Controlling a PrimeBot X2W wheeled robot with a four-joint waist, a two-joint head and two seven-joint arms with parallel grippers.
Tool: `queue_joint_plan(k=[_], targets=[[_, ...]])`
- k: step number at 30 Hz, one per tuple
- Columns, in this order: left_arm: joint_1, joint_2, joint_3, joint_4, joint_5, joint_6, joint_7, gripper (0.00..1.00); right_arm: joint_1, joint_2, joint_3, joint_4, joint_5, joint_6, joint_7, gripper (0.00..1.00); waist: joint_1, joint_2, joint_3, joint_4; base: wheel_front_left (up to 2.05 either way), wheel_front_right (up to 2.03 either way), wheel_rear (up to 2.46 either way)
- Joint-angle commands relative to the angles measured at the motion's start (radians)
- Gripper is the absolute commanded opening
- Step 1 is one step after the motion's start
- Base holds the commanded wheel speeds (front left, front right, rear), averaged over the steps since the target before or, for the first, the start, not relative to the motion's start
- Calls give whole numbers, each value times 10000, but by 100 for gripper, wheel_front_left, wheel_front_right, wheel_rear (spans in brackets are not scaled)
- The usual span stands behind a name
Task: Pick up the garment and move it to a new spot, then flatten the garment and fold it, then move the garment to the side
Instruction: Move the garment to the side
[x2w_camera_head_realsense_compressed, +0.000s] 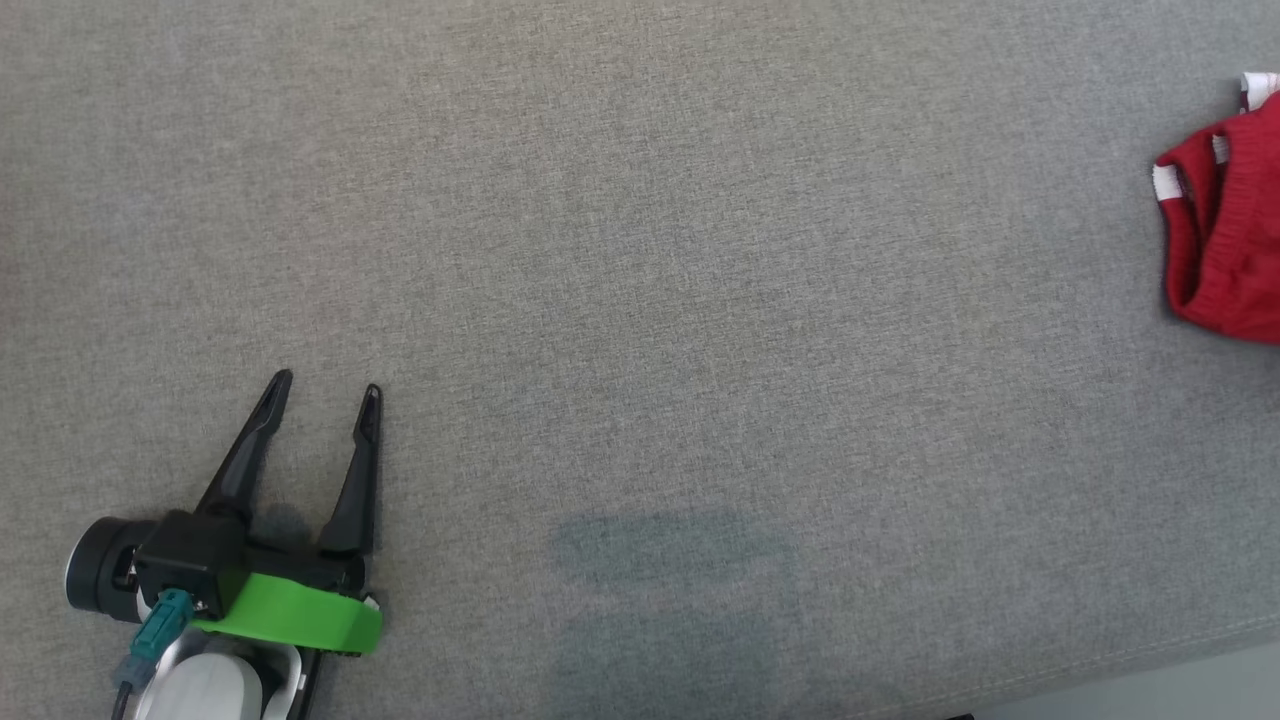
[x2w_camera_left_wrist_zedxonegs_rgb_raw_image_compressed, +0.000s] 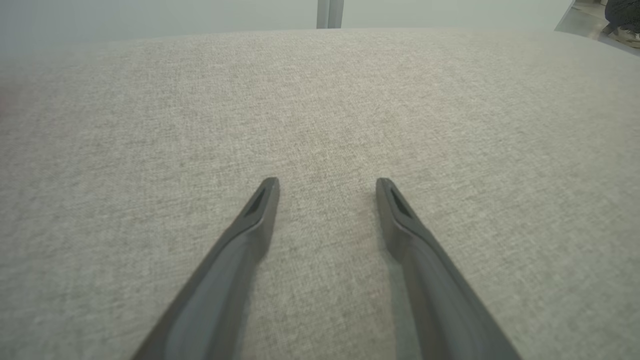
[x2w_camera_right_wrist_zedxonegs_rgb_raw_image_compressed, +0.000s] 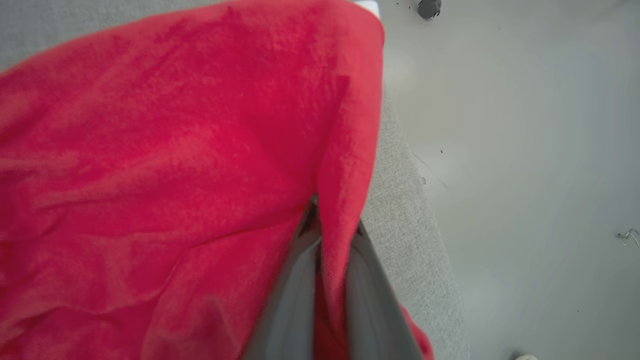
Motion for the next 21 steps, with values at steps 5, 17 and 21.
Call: queue_joint_plan(k=[5, 17, 21], targets=[[21, 192, -52, 20, 39, 96, 136, 100, -122, -392, 421, 667, -445, 0, -1229, 0, 0, 116, 59, 17, 0, 0, 0], [40, 84, -165, 3, -129, 218, 184, 100, -790, -437, 308, 2257, -1808, -2, -3077, 100, 0, 116, -33, 50, 0, 0, 0], [79, -24, -196, 87, -174, 235, 116, 100, -979, -473, -15, 2655, -2392, -2, -3608, 100, 0, 116, -247, 40, 0, 0, 0]])
